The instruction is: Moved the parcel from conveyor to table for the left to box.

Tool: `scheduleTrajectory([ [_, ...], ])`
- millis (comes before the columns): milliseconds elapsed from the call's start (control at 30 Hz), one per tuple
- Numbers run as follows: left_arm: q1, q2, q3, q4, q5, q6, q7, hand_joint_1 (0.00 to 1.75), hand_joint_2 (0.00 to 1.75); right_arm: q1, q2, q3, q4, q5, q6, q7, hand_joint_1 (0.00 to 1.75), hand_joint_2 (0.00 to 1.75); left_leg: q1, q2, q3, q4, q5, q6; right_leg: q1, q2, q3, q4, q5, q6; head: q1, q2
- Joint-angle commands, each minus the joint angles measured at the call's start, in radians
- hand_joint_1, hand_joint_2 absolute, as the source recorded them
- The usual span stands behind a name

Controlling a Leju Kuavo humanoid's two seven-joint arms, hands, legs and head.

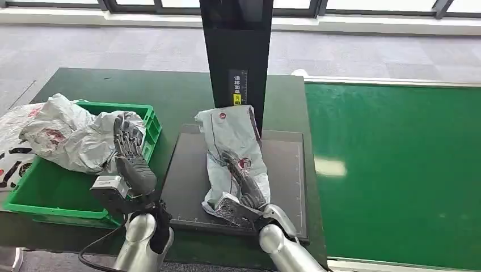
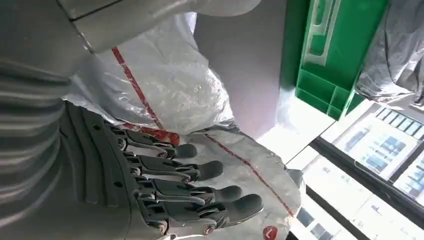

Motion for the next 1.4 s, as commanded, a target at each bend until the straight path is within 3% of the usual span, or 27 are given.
scheduleTrajectory([
  [33,-0.039,0.053,-0.058,0.077,-0.113,0.083,0.004,0.0,0.0,0.084,-0.081,0.062,-0.244,-0.109,0.007,-0.065,0.0,1.75,0.001,-0.001,-0.001,0.0,0.001,0.001,0.001,-0.002,0.0,-0.001,0.0,-0.001,0.0,0.0],
  [133,-0.067,0.1,-0.176,0.153,-0.271,0.095,0.016,0.0,0.0,0.217,-0.134,0.062,-0.495,-0.175,0.006,-0.102,0.0,1.75,0.0,-0.006,-0.001,-0.002,0.002,0.002,0.001,-0.007,0.001,-0.003,0.0,-0.002,0.0,0.0],
  [200,-0.089,0.125,-0.238,0.175,-0.436,0.084,0.129,0.0,0.0,0.312,-0.162,0.037,-0.633,-0.192,-0.013,-0.109,0.0,1.75,0.0,-0.009,-0.001,-0.002,0.002,0.002,0.001,-0.011,0.002,-0.003,-0.001,-0.001,0.0,0.0],
  [433,-0.114,0.136,-0.288,0.232,-0.666,0.015,0.254,0.0,0.0,0.416,-0.229,-0.024,-0.79,-0.256,-0.073,-0.123,0.0,1.75,0.0,-0.007,-0.002,-0.002,0.001,0.003,0.001,-0.01,0.001,-0.004,0.0,-0.001,0.0,0.0],
  [667,-0.083,0.132,-0.209,0.204,-0.592,0.006,0.23,0.0,0.0,0.45,-0.242,0.002,-0.855,-0.24,-0.12,-0.123,0.0,1.75,0.0,-0.001,-0.001,-0.001,0.0,0.002,0.0,-0.003,-0.001,-0.002,0.0,-0.001,0.0,0.0],
  [967,-0.065,0.145,-0.228,0.191,-0.662,-0.026,0.269,0.0,0.0,0.43,-0.253,0.015,-0.864,-0.238,-0.127,-0.123,0.0,1.75,0.0,0.001,-0.009,-0.002,0.0,0.002,0.001,-0.001,-0.001,-0.003,0.001,-0.001,0.0,0.0],
  [1000,-0.069,0.153,-0.24,0.201,-0.703,-0.05,0.295,0.0,1.75,0.42,-0.264,0.023,-0.869,-0.24,-0.135,-0.123,0.0,1.75,0.0,0.001,-0.009,-0.002,0.0,0.003,0.001,-0.001,-0.001,-0.004,0.001,-0.001,0.0,0.0],
  [1100,-0.114,0.173,-0.292,0.278,-0.776,-0.17,0.331,0.0,1.75,0.389,-0.286,0.041,-0.864,-0.264,-0.154,-0.123,0.0,1.75,0.0,0.001,-0.009,-0.002,0.0,0.002,0.0,-0.001,-0.001,-0.003,0.001,-0.001,0.0,0.0],
  [1300,-0.134,0.173,-0.306,0.315,-0.794,-0.192,0.336,0.0,1.75,0.38,-0.289,0.046,-0.859,-0.272,-0.155,-0.123,0.0,1.75,0.0,0.0,-0.004,-0.002,0.0,0.002,0.001,-0.002,-0.001,-0.004,0.001,-0.002,0.0,0.0],
  [1400,-0.207,0.196,-0.384,0.45,-0.879,-0.303,0.361,0.0,1.75,0.35,-0.304,0.065,-0.85,-0.296,-0.164,-0.123,0.0,1.75,0.0,-0.002,-0.005,-0.002,0.001,0.002,0.0,-0.004,-0.001,-0.003,0.001,-0.001,0.0,0.0],
])
